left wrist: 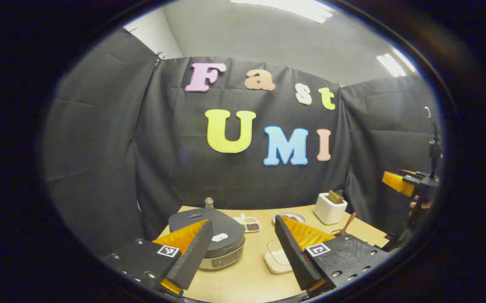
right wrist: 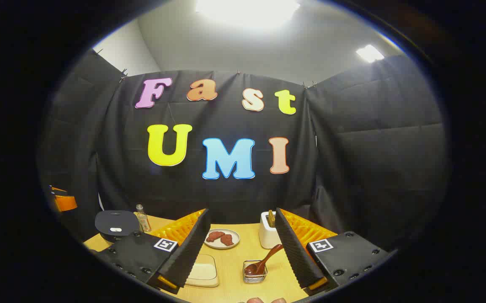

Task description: Close the left gripper, press the button to open the rice cooker; take a wooden spoon from the chopstick holder with the right hand, scoop a spoonful of rice and pour it into the rice cooker, then put the wooden spoon back into the chopstick holder.

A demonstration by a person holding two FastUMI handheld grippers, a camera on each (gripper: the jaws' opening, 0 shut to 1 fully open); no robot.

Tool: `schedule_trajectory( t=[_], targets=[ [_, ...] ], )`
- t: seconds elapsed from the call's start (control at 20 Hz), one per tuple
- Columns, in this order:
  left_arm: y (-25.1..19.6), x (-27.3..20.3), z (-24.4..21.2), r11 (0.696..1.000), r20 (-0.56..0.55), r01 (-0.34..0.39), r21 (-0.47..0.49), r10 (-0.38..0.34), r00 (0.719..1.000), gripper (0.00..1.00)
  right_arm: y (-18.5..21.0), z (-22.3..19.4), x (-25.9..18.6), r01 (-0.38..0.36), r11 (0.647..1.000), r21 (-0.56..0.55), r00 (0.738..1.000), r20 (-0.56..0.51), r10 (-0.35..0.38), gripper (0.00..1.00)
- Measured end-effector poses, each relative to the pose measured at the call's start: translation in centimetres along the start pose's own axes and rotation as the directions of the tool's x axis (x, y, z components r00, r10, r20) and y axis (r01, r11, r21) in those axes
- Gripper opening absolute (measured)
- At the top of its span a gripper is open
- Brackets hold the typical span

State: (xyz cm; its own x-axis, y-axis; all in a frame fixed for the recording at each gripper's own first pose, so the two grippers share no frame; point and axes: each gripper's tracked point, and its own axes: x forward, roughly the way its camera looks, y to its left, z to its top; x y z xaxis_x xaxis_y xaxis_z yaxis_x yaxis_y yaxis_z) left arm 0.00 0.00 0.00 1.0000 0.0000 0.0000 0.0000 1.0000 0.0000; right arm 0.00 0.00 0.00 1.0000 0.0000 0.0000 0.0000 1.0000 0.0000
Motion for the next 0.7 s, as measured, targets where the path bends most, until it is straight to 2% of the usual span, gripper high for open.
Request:
schedule_trajectory(
  t=[0.35,0.7],
  targets=[
    [-1.1,-0.5,-2.7,1.0,-0.033,0.007,-0.003,-0.007,0.999,0.93,-0.6,-1.1,-1.2,0.01,1.0,-0.009,0.999,-0.035,-0.011,0.98],
    [-1.4,-0.1,-2.8,1.0,-0.032,0.014,-0.003,-0.014,0.999,0.93,-0.6,-1.0,-1.3,0.019,1.0,-0.005,0.999,-0.04,-0.02,0.98]
  ],
)
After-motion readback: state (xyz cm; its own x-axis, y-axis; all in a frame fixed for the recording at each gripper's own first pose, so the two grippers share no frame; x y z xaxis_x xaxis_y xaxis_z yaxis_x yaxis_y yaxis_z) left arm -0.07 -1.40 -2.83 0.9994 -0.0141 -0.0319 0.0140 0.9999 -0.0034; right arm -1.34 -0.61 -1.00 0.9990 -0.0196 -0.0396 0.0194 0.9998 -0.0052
